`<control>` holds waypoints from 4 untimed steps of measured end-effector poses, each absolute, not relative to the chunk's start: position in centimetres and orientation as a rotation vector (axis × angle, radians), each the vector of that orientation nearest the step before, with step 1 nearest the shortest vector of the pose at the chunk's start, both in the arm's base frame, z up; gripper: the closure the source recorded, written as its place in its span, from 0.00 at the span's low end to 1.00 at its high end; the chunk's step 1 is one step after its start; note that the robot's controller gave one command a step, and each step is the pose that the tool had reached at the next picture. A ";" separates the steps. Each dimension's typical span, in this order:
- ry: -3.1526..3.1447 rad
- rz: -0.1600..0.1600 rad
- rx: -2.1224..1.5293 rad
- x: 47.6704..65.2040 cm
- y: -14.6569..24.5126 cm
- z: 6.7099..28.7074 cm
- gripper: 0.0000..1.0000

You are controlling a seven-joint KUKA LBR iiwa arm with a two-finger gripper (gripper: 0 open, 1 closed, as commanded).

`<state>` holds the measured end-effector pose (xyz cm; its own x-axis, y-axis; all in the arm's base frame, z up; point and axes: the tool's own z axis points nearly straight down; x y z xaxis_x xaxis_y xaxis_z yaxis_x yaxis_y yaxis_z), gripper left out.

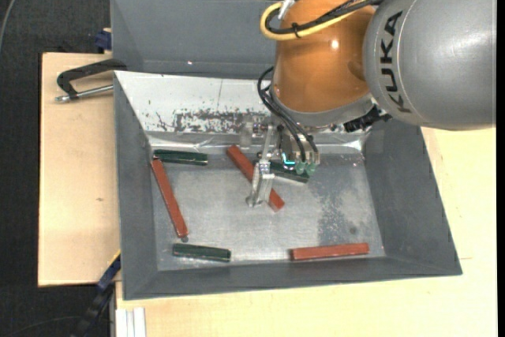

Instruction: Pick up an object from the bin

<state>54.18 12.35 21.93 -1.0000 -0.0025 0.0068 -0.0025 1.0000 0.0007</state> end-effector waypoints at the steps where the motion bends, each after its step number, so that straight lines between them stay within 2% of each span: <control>1: -3.112 0.002 0.397 53.0 5.1 15.9 0.00; 2: -3.082 -0.002 0.645 59.0 5.7 7.8 0.00; 3: -3.143 -0.002 -0.076 57.5 0.1 7.2 0.00; 4: -3.127 -0.002 0.306 53.5 1.1 7.1 0.00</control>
Offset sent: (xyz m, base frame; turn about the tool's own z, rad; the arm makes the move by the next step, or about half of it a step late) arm -0.0118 -0.0712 -0.0592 -0.2550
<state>53.45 1.14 7.11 -0.9810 -0.1938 -0.0005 -0.1938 0.9810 0.0013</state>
